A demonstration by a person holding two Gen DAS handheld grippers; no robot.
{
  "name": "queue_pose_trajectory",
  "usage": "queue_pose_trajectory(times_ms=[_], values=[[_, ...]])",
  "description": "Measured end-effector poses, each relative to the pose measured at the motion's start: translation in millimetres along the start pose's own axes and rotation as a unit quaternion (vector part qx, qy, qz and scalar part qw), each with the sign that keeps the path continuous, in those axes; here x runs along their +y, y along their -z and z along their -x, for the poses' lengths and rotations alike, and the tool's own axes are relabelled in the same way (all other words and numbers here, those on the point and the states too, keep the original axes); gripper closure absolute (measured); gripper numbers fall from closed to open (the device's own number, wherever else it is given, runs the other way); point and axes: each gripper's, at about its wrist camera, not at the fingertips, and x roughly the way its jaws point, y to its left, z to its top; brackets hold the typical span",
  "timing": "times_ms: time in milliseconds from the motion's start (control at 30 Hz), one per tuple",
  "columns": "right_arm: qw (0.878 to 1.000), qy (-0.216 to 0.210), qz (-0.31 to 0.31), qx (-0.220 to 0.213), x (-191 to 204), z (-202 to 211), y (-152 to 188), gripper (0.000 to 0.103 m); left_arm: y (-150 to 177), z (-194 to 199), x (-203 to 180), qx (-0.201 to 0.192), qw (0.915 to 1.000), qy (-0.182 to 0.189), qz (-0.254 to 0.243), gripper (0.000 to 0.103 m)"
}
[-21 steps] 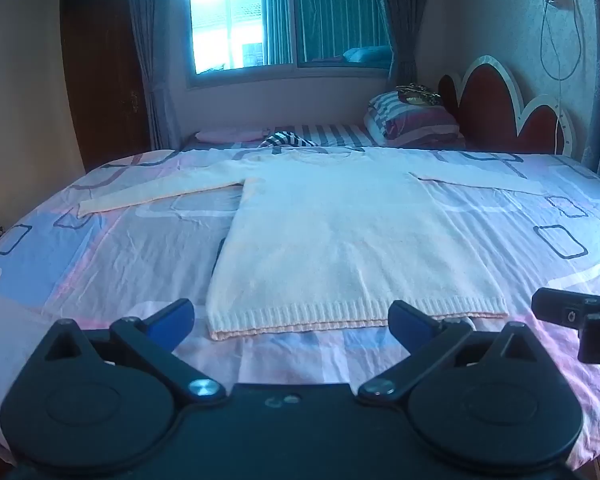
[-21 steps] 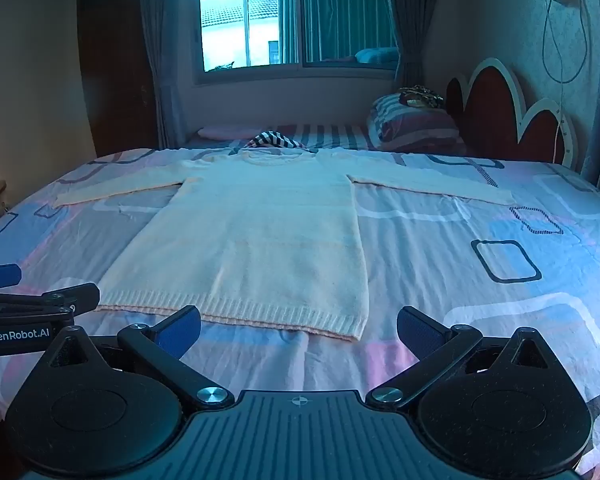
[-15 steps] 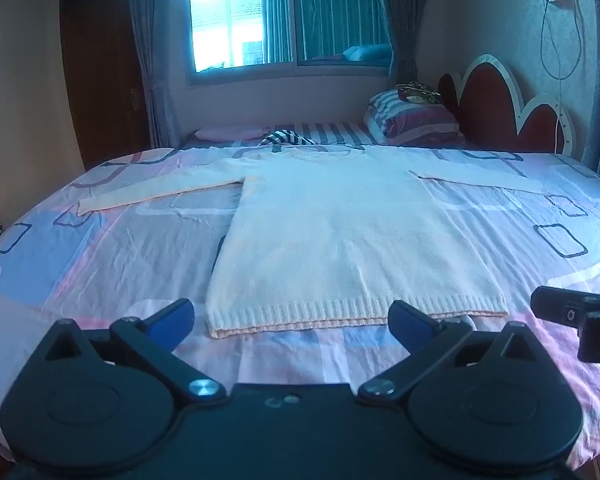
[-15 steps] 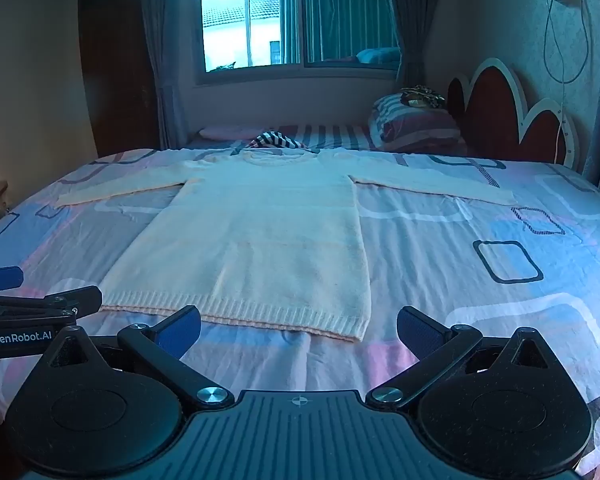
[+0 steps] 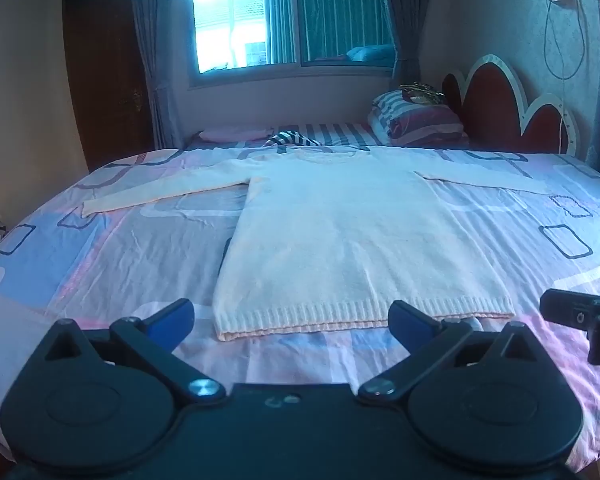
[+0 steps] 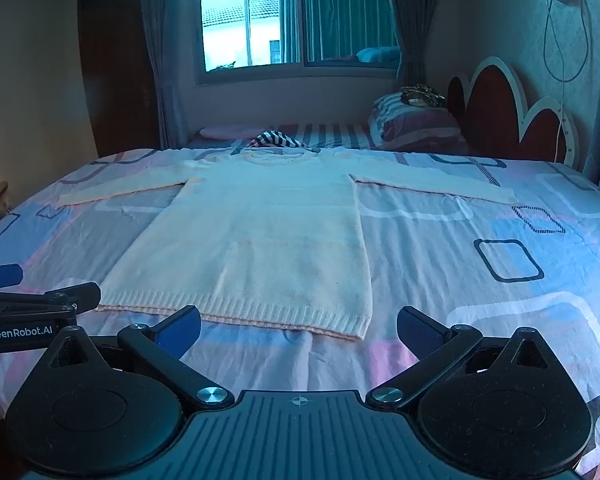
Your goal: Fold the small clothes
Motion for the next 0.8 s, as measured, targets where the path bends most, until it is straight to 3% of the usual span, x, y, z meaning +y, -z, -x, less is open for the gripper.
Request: queue_pose_trajectory(times_ms=[800], values=[[1.0,-0.002,0.002,-0.001,0.5,3.9,-3.0,0.0,0.6,1.9,-1.2,-0.002,1.0,0.001,-0.002,0.0]])
